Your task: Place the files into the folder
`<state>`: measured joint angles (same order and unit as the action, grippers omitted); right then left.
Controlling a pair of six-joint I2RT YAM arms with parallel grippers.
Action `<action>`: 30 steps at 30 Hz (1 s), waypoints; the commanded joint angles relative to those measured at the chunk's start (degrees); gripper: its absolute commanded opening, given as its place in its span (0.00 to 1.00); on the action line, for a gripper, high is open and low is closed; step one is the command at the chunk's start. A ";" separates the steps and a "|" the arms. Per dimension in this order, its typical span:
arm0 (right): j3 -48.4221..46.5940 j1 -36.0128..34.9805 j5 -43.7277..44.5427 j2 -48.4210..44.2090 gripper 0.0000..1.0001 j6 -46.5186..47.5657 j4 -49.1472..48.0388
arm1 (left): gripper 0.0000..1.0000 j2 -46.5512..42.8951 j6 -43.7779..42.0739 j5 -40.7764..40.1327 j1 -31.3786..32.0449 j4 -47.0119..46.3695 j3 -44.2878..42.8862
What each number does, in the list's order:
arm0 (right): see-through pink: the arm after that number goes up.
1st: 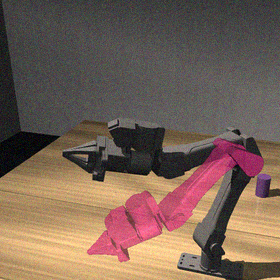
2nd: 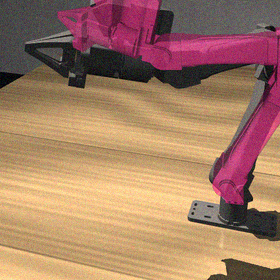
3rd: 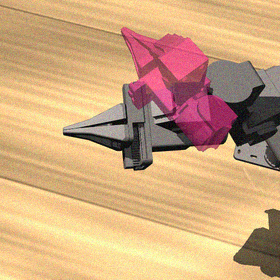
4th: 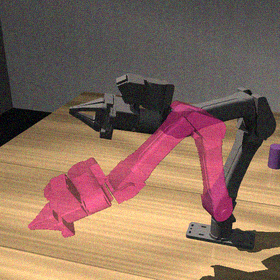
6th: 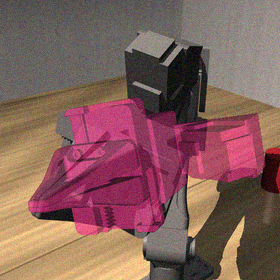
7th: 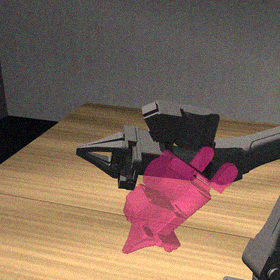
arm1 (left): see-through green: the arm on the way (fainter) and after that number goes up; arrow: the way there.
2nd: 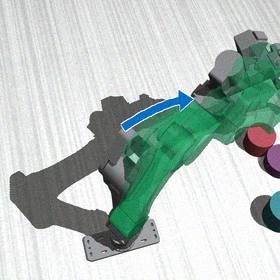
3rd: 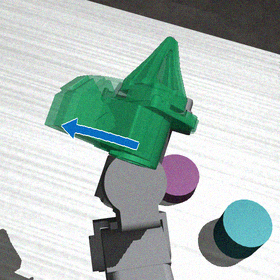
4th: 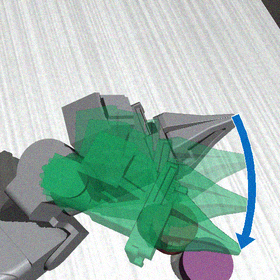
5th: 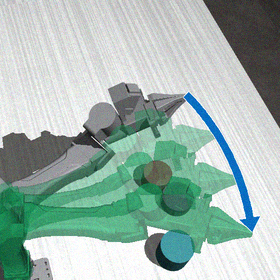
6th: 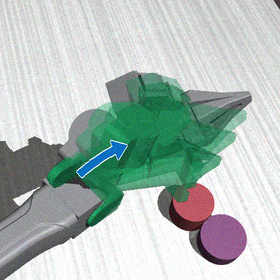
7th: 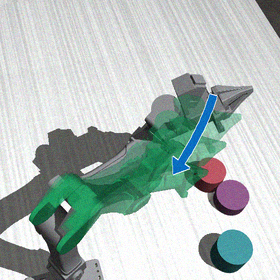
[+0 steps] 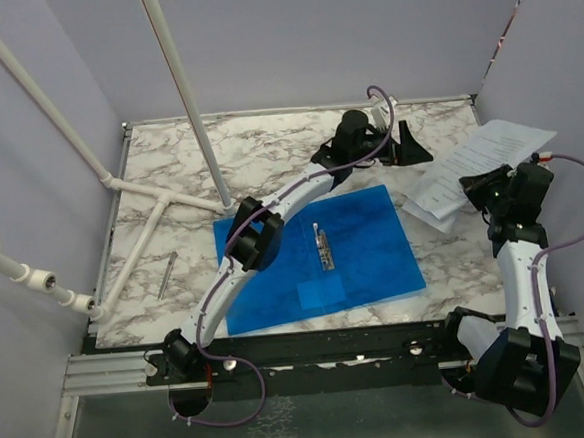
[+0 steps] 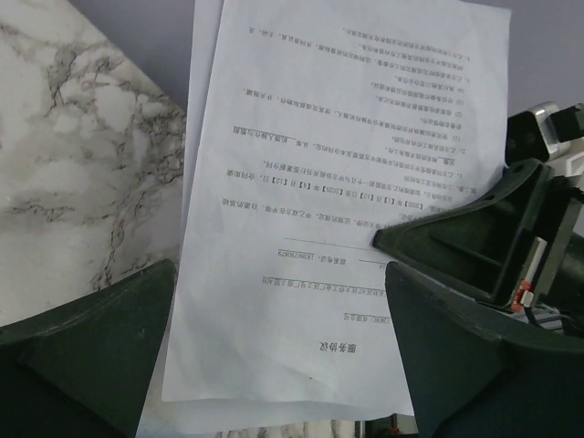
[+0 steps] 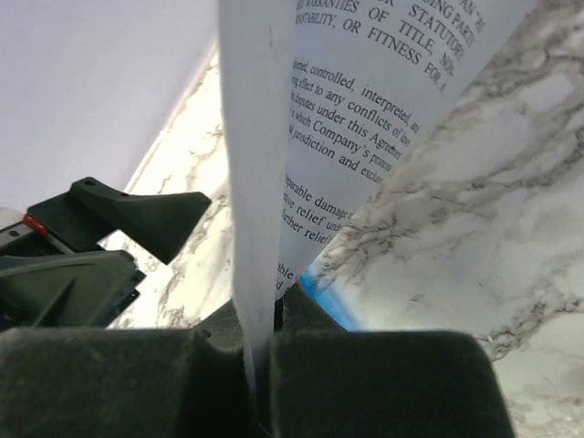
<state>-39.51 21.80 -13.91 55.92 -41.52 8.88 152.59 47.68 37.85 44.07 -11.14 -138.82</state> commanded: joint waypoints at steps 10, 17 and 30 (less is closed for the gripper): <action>-7.94 -0.10 -24.75 -2.58 0.01 1.55 0.53 | 0.99 -22.12 -10.07 -1.23 -3.10 10.71 14.85; -7.97 -0.59 -34.36 -5.64 0.01 2.45 2.38 | 0.99 -35.41 -17.56 -10.07 -3.90 22.49 28.62; 0.84 -27.14 -29.02 -7.26 0.01 -5.25 -8.21 | 0.99 -65.05 -19.18 -26.04 -5.70 32.79 58.64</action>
<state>-40.23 4.27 -48.21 48.05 -44.38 4.71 97.23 30.63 22.61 38.98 14.81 -85.80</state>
